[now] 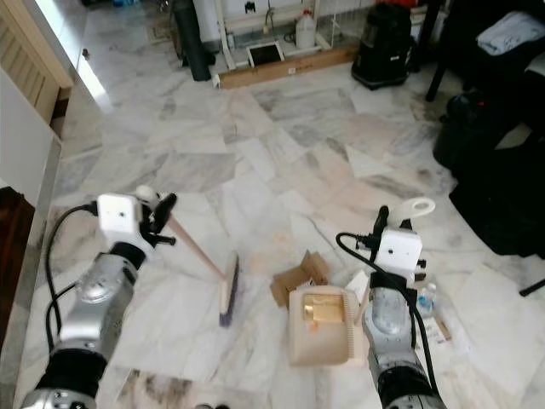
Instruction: Sweep floor
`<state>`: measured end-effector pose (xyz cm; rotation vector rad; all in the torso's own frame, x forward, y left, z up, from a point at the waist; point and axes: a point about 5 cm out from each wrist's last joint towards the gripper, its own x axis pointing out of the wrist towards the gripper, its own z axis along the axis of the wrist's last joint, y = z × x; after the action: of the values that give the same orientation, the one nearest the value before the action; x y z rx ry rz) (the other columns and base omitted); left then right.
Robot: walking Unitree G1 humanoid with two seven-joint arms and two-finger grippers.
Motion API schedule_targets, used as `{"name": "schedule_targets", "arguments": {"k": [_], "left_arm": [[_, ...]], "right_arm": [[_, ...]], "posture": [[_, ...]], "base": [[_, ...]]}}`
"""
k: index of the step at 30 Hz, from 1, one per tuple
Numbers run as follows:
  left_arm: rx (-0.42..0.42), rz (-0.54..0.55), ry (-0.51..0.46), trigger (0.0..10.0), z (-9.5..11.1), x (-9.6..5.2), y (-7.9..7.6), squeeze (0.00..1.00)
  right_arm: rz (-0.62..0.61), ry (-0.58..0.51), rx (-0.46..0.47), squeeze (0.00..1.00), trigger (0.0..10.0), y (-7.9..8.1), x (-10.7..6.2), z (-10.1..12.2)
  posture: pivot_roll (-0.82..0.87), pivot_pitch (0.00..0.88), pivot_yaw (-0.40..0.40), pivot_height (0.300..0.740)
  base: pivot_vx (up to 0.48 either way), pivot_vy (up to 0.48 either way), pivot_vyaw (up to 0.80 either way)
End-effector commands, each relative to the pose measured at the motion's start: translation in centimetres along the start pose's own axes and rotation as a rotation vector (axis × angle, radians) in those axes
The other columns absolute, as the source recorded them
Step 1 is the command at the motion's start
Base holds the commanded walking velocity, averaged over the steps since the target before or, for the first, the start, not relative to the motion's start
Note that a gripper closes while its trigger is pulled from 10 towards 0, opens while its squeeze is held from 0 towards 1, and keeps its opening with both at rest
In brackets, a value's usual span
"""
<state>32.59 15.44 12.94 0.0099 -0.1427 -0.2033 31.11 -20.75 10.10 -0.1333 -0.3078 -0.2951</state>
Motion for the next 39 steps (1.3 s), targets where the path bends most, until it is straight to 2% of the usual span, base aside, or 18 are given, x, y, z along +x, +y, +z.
{"name": "schedule_targets", "arguments": {"k": [1,10,15,19,25,39], "left_arm": [[0.036,0.021,-0.04,10.0,0.5,0.0,0.5,0.0],[0.064,0.057,-0.091,10.0,1.3,1.5,0.4,0.0],[0.043,0.076,-0.111,10.0,1.4,1.9,0.4,0.0],[-0.004,0.11,-0.113,10.0,1.3,2.2,0.7,0.0],[-0.013,0.116,-0.123,10.0,1.0,1.9,0.4,0.0],[0.031,0.104,-0.12,10.0,0.5,0.6,0.7,0.0]], "right_arm": [[-0.025,-0.042,0.042,0.0,10.0,0.1,0.7,1.1],[-0.003,-0.076,0.072,0.0,10.0,0.4,1.8,2.6],[-0.014,-0.091,0.079,0.0,10.0,0.0,1.9,3.2],[-0.016,-0.106,0.075,0.0,10.0,-0.4,1.9,3.9],[-0.009,-0.104,0.03,0.0,10.0,-1.3,1.6,4.2],[-0.023,-0.087,0.029,0.0,10.0,-1.5,0.9,4.4]], "posture": [[0.0,0.0,0.072,0.74],[-0.01,0.0,0.065,0.74],[-0.04,0.0,0.058,0.74],[-0.06,0.0,0.048,0.74],[-0.06,0.0,0.029,0.74],[-0.05,0.0,0.037,0.74]], "base": [[0.0,0.0,0.0],[0.0,0.0,0.0],[0.0,0.0,0.0],[0.0,0.0,0.0],[0.0,0.0,0.0],[0.0,0.0,0.76]]}}
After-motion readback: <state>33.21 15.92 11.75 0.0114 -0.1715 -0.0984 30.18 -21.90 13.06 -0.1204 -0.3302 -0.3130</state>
